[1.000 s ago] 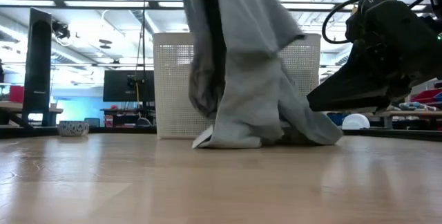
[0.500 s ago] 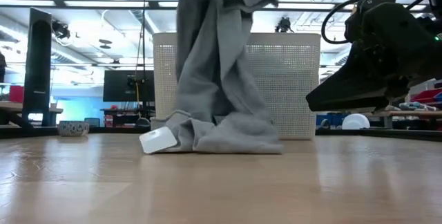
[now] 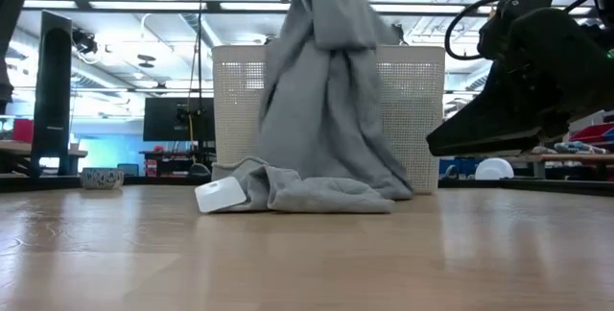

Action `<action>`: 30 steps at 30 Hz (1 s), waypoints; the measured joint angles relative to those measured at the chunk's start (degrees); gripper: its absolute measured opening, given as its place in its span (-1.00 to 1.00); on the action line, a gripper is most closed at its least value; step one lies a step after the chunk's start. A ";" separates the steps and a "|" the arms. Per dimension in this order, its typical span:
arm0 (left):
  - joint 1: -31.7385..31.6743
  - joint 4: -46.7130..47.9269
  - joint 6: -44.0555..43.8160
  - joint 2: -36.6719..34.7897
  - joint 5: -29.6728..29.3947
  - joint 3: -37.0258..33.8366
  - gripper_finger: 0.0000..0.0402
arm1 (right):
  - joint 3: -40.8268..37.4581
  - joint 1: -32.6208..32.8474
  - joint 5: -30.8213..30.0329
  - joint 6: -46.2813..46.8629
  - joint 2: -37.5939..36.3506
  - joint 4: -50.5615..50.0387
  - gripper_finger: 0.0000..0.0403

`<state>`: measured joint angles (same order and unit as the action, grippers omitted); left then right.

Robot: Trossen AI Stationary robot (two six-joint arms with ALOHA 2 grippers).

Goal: Sort clothes
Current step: Put the gray shirt into the white laundry bin

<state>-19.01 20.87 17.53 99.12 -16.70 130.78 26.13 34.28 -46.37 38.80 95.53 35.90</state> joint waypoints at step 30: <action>10.22 47.33 -17.14 -3.13 3.57 -0.70 -0.34 | -0.02 -0.26 1.27 -0.06 0.00 -0.66 -0.24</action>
<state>-8.80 68.21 0.39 95.99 -13.13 130.08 26.11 34.02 -45.09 38.74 95.53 35.24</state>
